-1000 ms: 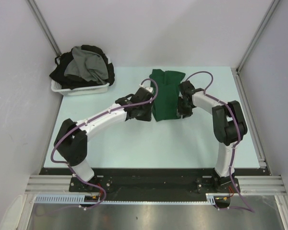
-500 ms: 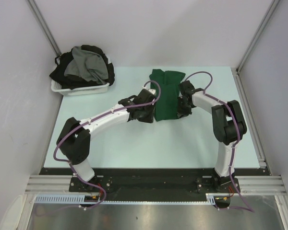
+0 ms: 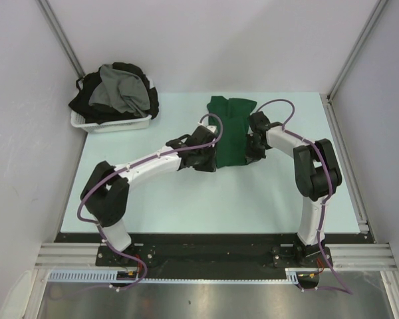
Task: Fold and stack the t-shirts
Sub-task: Grab one side of the 2/3 rectangular tshirt with both arms
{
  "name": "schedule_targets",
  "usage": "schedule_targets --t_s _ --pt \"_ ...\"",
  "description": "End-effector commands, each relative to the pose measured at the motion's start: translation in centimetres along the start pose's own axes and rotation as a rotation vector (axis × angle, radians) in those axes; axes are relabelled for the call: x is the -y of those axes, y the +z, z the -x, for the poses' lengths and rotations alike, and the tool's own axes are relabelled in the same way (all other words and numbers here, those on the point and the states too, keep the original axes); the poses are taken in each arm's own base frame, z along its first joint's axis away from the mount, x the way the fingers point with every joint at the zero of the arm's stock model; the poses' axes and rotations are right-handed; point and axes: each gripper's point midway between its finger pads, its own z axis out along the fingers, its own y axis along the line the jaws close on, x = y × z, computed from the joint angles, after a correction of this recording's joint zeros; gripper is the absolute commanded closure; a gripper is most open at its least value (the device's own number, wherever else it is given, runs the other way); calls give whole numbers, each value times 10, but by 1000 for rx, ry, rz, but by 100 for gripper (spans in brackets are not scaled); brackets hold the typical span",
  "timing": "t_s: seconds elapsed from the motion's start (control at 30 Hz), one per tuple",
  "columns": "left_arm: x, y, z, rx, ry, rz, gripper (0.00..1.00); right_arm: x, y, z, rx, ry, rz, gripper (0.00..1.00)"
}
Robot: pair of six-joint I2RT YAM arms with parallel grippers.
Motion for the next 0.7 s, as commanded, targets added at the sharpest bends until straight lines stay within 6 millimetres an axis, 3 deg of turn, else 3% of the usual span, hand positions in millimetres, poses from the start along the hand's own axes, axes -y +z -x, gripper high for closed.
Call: schedule_targets --t_s 0.0,0.37,0.67 --pt "21 17 -5 -18 -57 -83 66 -2 -5 12 32 -10 2 100" --pt "33 58 4 -18 -33 -89 64 -7 -27 12 38 -20 27 100" --pt "23 74 20 34 27 -15 59 -5 -33 6 29 -27 33 100"
